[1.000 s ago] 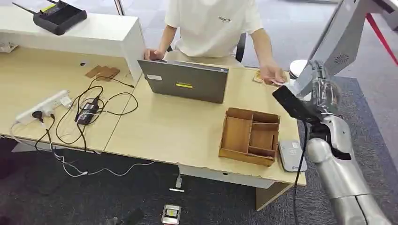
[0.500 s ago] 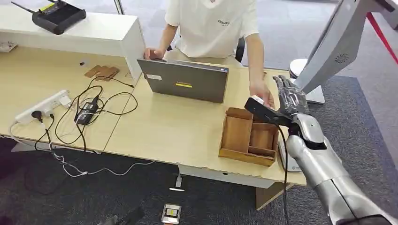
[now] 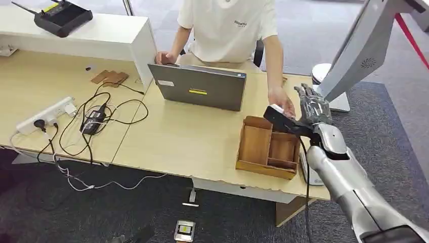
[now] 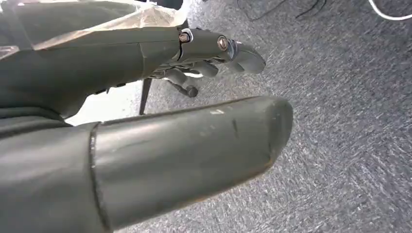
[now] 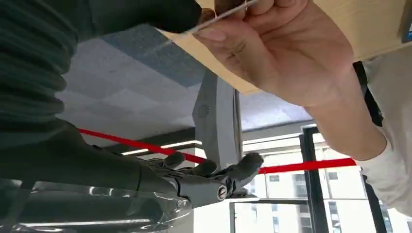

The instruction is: Pass the card to the sensor for recognition and then transmit it.

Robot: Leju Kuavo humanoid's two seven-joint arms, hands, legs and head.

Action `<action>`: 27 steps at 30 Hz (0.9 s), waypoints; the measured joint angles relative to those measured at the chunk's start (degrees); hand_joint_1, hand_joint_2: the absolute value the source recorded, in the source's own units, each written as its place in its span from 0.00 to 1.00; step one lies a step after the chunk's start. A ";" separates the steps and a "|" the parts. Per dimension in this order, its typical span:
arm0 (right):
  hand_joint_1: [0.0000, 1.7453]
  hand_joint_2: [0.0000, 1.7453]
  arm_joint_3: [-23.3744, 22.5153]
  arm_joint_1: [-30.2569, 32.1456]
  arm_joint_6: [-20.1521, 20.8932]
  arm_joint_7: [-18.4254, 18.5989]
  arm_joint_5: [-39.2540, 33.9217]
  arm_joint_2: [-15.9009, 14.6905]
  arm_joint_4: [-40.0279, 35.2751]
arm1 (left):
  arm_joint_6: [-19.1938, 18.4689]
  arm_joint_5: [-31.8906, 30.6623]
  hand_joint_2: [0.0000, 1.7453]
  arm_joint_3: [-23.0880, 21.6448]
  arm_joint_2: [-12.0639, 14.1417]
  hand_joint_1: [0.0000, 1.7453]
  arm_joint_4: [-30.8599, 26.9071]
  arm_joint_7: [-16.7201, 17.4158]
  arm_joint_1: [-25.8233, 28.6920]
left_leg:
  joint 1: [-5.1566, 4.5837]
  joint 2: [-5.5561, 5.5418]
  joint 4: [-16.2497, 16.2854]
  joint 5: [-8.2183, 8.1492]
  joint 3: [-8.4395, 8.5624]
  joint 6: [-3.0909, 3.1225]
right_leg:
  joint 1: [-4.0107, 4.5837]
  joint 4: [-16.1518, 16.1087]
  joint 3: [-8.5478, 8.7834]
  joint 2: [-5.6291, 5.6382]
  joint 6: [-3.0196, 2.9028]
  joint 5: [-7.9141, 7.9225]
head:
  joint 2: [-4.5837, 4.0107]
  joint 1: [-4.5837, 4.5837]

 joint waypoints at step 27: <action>1.00 1.00 0.02 -0.45 -6.60 0.66 -4.28 -0.44 -0.41 | 0.24 18.29 0.00 -13.83 1.09 0.00 -2.47 2.82 2.31 | 0.00 0.02 0.01 0.00 0.02 0.00 | 0.00 0.01 0.00 0.01 0.00 0.00 | 0.00 0.00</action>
